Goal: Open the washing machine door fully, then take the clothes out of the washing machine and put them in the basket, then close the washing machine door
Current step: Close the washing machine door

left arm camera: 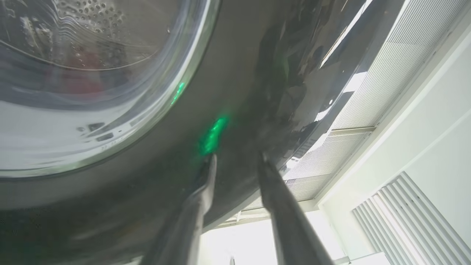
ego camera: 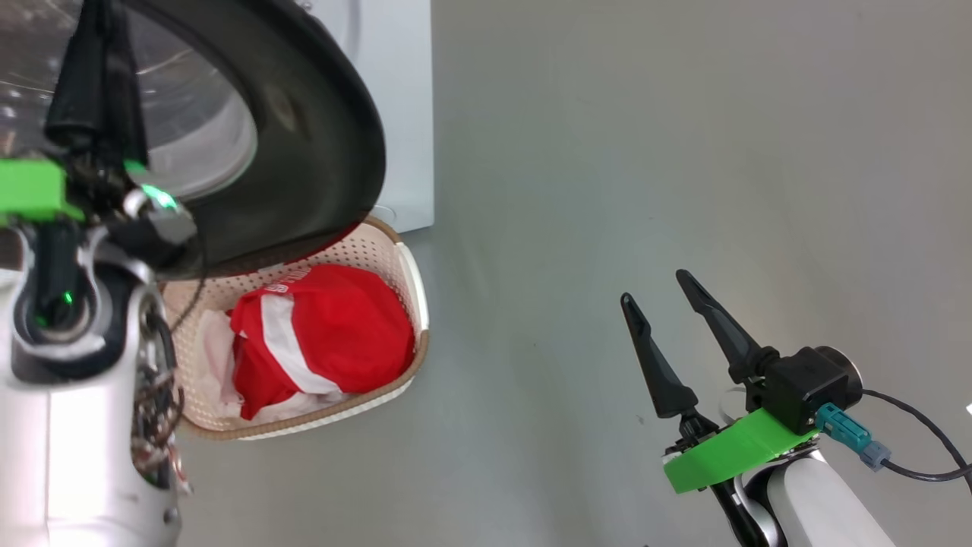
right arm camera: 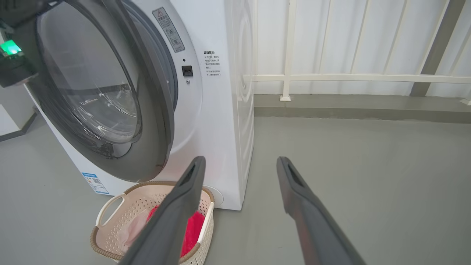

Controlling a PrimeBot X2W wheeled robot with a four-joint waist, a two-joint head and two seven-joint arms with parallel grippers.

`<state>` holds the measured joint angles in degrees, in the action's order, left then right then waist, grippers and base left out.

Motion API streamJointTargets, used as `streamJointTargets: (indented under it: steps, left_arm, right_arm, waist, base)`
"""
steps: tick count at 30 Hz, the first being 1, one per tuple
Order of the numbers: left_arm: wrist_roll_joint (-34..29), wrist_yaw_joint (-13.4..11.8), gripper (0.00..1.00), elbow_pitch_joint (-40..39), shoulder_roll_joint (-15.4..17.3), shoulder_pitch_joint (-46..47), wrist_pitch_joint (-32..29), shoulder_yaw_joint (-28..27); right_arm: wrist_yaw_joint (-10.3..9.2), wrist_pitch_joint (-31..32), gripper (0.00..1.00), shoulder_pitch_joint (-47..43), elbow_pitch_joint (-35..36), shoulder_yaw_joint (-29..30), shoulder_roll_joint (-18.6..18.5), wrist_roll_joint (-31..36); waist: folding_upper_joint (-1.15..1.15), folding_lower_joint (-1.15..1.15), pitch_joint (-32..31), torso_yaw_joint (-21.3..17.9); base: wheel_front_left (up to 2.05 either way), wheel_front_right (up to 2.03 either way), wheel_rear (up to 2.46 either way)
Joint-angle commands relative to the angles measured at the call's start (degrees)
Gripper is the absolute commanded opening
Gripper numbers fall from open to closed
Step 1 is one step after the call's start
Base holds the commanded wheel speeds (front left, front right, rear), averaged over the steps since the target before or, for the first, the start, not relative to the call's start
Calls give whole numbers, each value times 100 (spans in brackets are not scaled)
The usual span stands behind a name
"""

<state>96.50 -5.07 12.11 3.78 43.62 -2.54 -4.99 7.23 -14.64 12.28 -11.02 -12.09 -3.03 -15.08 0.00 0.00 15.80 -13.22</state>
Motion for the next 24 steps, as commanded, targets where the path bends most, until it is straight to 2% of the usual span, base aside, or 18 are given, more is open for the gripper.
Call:
streamJointTargets:
  steps: [1, 7, 10, 16, 17, 18, 21, 24]
  left_arm:
    - [3, 71, 100, -229, 180, -204, -84, -59]
    - [-400, 368, 100, -687, 416, -931, -83, 45]
    - [-983, 513, 100, -869, 624, -1334, 168, 153]
    - [-2065, 677, 100, -1153, 810, -2025, 714, 456]
    - [-2339, 696, 100, -1175, 868, -2133, 841, 534]
    - [-2339, 696, 100, -1175, 868, -2133, 841, 534]
    - [-3207, 681, 100, -1191, 1041, -2441, 1252, 780]
    - [-3906, 534, 100, -1228, 1113, -2731, 1529, 911]
  right_arm:
    - [25, -36, 100, 82, 115, -97, 15, -14]
    - [25, -36, 100, 14, 95, -78, 15, -25]
    - [25, -36, 100, -24, 102, -42, 15, -27]
    - [25, -36, 100, -124, 127, 102, 15, 19]
    - [25, -36, 100, -145, 133, 130, 15, 35]
    - [25, -36, 100, -145, 133, 130, 15, 35]
    - [25, -36, 100, -234, 134, 235, 15, 68]
    - [25, -36, 100, -328, 116, 289, 15, 79]
  waist:
    - [0, 0, -123, 136]
    - [0, 0, -353, 375]
    - [0, 0, -465, 482]
    - [0, 0, -688, 674]
    - [0, 0, -732, 701]
    - [0, 0, -732, 701]
    - [0, 0, -884, 773]
    - [0, 0, -1043, 809]
  base:
    - [0, 0, 0]
    - [0, 0, 0]
    - [0, 0, 0]
    - [0, 0, 0]
    - [0, 0, 0]
    - [0, 0, 0]
    - [0, 0, 0]
    - [0, 0, 0]
